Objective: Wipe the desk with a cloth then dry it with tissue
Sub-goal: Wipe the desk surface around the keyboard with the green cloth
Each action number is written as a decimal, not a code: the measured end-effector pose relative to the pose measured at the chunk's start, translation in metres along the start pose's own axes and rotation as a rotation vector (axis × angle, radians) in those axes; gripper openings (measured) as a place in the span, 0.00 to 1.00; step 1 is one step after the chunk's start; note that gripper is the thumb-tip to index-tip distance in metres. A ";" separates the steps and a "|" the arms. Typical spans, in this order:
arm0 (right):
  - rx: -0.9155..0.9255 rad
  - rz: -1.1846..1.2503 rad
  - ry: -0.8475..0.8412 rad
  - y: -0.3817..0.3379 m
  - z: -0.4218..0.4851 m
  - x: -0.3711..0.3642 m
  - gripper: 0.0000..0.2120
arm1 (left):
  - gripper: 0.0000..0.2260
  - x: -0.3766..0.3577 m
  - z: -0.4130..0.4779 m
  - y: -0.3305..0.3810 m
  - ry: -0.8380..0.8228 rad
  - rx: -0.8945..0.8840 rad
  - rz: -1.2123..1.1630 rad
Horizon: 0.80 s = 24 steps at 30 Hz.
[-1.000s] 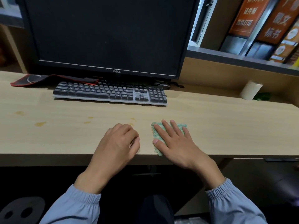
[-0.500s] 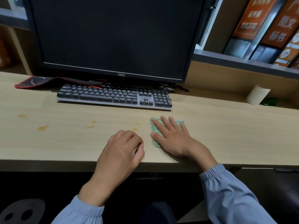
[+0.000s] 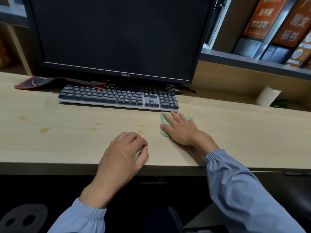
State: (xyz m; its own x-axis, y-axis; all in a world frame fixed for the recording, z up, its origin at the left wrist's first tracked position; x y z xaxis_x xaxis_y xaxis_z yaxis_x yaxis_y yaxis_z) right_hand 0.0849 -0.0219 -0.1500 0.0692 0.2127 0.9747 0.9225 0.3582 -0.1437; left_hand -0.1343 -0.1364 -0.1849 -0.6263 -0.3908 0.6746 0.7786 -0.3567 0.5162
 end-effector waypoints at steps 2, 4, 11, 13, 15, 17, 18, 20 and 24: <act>-0.045 0.002 -0.006 0.018 -0.007 0.004 0.32 | 0.04 0.000 0.000 -0.001 -0.005 0.016 -0.010; -0.093 0.006 -0.010 0.033 -0.012 0.008 0.32 | 0.03 0.000 -0.001 -0.001 -0.012 0.026 -0.020; -0.120 -0.004 -0.022 0.023 -0.012 0.004 0.31 | 0.03 0.000 0.004 -0.003 -0.055 0.079 -0.084; -0.075 -0.008 -0.026 0.009 -0.011 0.002 0.30 | 0.04 0.000 0.005 -0.003 -0.053 0.083 -0.086; -0.031 -0.022 -0.025 -0.006 -0.009 -0.002 0.30 | 0.03 0.000 0.004 -0.003 -0.045 0.081 -0.086; -0.007 -0.030 -0.021 -0.018 -0.005 -0.005 0.31 | 0.03 -0.001 0.003 -0.003 -0.036 0.066 -0.077; 0.001 -0.031 -0.019 -0.023 -0.003 -0.006 0.31 | 0.03 -0.001 0.003 -0.002 -0.033 0.063 -0.073; 0.017 -0.035 -0.017 -0.031 0.001 -0.008 0.31 | 0.03 -0.001 0.003 -0.002 -0.032 0.067 -0.069; 0.043 -0.033 -0.042 -0.038 0.007 -0.008 0.31 | 0.03 0.000 0.003 -0.002 -0.031 0.069 -0.070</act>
State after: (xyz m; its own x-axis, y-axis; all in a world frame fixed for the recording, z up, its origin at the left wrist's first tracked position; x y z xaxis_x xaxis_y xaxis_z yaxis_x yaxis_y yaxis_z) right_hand 0.0460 -0.0306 -0.1539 0.0223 0.2376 0.9711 0.9070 0.4038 -0.1197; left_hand -0.1357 -0.1335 -0.1845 -0.6786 -0.3397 0.6513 0.7345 -0.3225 0.5970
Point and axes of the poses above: each hand's wrist, its own z-axis towards the middle knuckle, its own x-axis out of the back of the hand, y = z × x, the point moved 2 cm from there along z, towards the middle knuckle, and after that the axes turned 12 degrees about x, right-handed, at the moved point
